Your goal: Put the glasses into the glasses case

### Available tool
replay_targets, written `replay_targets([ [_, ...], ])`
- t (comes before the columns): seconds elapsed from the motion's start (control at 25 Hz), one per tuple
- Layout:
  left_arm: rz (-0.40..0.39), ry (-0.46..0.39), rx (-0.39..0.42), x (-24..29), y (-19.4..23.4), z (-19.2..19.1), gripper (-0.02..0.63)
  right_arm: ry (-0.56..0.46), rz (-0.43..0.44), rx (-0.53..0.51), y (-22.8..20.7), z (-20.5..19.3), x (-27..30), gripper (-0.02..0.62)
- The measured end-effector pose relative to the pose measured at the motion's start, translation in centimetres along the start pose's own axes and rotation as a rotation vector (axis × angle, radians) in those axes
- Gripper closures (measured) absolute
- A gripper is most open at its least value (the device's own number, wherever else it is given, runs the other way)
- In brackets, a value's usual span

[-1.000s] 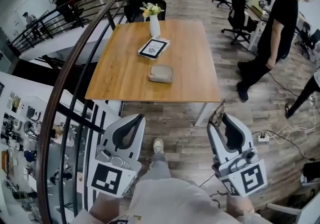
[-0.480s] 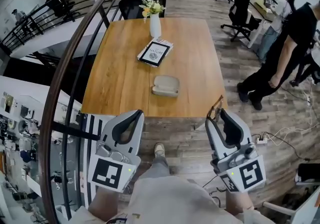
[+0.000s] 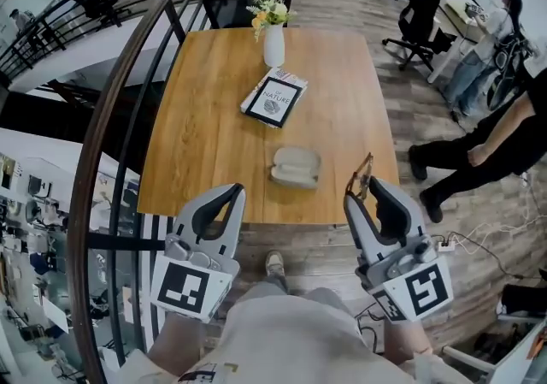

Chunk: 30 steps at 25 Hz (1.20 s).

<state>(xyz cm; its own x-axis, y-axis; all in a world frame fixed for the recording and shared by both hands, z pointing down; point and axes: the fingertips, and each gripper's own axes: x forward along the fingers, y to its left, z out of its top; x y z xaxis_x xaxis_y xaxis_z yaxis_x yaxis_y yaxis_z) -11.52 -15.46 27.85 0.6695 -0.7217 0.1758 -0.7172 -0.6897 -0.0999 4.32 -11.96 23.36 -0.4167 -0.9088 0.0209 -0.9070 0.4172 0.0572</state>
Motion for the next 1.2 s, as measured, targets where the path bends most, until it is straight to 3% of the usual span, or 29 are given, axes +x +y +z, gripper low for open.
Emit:
replay_targets([
  [0.36,0.016,0.020,-0.001,3.4,0.8,-0.3,0.589,0.006,0.019,0.007,-3.3,-0.3,2.5,0.436],
  [0.56,0.075,0.003,0.022,5.7,-0.2,0.0,0.589,0.016,0.088,-0.007,-6.3,-1.1,2.7,0.436],
  [0.76,0.069,0.023,-0.001,8.0,-2.5,1.2,0.589,0.029,0.114,-0.030,-8.9,-1.2,2.8,0.436],
  [0.88,0.074,0.014,0.028,8.9,-2.7,1.1,0.589,0.052,0.130,-0.067,-10.3,-1.8,3.3,0.436],
  [1.2,0.097,0.096,-0.030,10.5,-2.2,0.1,0.589,0.125,0.178,-0.098,-11.7,-5.2,7.0,0.440],
])
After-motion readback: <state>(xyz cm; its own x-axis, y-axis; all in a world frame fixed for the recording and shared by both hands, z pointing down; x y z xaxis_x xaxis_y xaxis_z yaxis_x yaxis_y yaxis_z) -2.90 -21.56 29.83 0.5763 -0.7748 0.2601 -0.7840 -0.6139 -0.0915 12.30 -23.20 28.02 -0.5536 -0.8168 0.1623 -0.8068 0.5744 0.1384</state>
